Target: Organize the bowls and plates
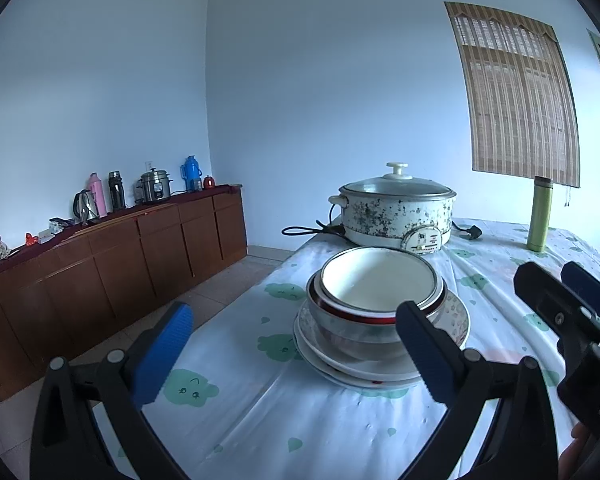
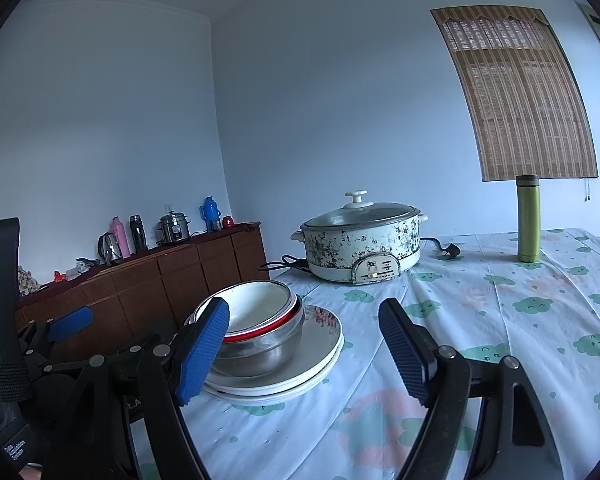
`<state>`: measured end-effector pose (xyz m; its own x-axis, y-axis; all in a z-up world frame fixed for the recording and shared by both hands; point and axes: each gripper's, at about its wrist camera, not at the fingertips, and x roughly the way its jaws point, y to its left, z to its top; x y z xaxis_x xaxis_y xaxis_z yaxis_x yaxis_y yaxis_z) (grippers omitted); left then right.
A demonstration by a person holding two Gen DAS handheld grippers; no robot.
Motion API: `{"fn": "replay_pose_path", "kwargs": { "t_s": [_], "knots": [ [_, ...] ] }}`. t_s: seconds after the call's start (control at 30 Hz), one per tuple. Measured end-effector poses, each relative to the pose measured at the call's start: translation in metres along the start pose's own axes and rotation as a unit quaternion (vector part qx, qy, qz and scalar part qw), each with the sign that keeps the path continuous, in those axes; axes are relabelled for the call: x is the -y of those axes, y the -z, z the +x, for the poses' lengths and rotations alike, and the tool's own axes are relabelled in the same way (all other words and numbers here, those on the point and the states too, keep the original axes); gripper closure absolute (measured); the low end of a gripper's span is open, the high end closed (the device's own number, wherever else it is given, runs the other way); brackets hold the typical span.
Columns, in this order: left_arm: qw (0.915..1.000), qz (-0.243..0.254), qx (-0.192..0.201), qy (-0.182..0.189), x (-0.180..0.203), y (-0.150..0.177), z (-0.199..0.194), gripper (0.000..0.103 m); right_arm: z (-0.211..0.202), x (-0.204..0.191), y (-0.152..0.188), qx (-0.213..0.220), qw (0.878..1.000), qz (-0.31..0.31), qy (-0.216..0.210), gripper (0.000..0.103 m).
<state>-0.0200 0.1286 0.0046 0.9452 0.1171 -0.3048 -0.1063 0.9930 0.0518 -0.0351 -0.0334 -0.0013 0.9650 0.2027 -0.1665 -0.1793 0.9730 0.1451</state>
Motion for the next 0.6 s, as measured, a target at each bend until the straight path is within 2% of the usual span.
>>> {"fn": "replay_pose_path", "kwargs": {
  "t_s": [0.6],
  "knots": [
    [1.0,0.0,0.001,-0.002,-0.0012,0.0004,0.0007,0.0,-0.0022,-0.0009,-0.0011,0.005,1.0,-0.006,0.0,0.024]
  ]
}}
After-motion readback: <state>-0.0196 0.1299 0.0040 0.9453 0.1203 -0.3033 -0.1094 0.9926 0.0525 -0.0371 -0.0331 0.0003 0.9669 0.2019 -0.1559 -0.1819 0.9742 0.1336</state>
